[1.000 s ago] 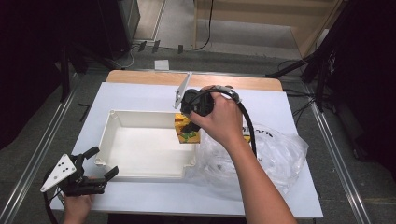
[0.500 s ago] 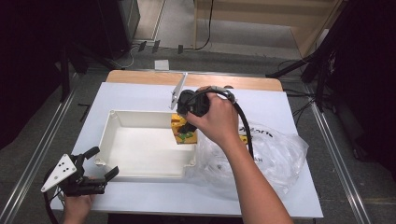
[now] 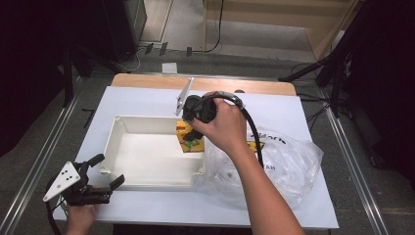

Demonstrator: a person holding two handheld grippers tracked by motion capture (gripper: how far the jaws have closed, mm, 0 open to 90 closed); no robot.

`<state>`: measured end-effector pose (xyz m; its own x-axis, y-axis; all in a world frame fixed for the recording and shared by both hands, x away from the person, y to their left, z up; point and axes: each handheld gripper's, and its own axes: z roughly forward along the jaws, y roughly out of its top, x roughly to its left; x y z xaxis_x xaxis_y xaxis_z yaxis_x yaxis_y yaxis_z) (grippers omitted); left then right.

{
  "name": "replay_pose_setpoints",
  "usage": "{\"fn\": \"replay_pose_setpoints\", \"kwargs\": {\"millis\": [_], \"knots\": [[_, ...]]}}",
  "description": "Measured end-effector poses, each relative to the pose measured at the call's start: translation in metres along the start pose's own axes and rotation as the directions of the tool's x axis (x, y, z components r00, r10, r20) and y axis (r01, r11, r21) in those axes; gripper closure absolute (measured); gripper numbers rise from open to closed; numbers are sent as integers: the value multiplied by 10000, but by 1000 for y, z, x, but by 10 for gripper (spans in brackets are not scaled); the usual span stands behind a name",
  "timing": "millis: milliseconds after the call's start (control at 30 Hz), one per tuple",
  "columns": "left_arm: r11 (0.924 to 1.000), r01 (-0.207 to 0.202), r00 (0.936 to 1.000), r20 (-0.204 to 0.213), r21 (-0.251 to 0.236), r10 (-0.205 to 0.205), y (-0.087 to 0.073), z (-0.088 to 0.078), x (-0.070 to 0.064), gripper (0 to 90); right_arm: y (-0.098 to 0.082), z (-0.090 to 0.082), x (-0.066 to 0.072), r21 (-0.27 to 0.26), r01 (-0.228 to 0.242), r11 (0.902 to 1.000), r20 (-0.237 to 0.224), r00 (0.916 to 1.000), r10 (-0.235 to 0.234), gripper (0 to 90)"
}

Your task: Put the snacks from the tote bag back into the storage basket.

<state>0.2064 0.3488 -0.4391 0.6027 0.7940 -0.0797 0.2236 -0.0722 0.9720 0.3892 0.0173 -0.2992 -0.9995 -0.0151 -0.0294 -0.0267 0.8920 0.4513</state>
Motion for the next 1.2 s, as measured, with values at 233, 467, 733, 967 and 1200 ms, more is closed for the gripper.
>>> {"fn": "replay_pose_setpoints", "kwargs": {"millis": [233,467,733,967,1200], "knots": [[10000,-36,10000,-6,36,36,0,0,0,0,1,2,1,34,-10,10000,-1,10000,10,519],[10000,-20,10000,-21,26,20,0,0,0,0,1,5,0,30,-25,10000,-126,9999,25,518],[10000,-21,10000,-11,20,21,0,0,0,0,0,11,-1,12,2,10000,-174,9998,-2,519],[10000,-35,10000,-8,43,35,0,0,0,0,-3,17,-1,30,15,10000,-296,9996,-14,519],[10000,-66,10000,-12,27,66,0,0,0,0,-5,23,-3,66,15,10000,-349,9994,-13,519]]}}
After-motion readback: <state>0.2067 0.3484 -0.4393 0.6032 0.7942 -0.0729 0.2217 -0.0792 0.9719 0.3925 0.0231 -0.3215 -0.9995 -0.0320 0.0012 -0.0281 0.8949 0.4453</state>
